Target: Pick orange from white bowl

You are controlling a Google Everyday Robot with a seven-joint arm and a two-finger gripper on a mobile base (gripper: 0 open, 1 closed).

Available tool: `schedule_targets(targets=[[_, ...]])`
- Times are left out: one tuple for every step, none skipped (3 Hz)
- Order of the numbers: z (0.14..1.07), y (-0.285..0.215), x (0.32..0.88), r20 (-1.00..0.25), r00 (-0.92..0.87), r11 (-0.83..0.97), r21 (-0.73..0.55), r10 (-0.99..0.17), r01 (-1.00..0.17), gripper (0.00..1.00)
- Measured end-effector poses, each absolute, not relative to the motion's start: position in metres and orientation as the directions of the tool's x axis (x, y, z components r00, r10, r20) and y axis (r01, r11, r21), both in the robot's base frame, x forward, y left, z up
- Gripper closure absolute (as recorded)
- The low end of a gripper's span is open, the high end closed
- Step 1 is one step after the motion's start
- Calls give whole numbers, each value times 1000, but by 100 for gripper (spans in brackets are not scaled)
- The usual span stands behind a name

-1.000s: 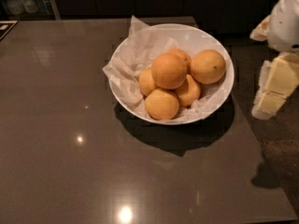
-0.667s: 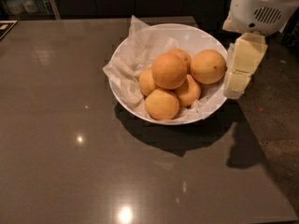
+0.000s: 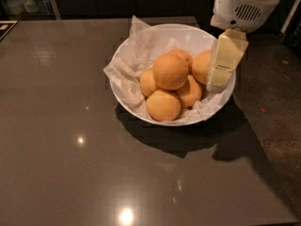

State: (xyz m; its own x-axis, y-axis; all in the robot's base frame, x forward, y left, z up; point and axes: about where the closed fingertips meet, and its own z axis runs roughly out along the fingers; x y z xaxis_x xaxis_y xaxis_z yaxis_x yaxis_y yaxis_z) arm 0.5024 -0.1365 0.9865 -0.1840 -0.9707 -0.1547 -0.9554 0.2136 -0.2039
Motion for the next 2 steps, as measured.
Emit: schedule_targets(targets=[[983, -106, 510, -155, -170, 197, -179, -973, -964, 0], [977, -80, 513, -161, -174, 197, -147, -972, -969, 0]])
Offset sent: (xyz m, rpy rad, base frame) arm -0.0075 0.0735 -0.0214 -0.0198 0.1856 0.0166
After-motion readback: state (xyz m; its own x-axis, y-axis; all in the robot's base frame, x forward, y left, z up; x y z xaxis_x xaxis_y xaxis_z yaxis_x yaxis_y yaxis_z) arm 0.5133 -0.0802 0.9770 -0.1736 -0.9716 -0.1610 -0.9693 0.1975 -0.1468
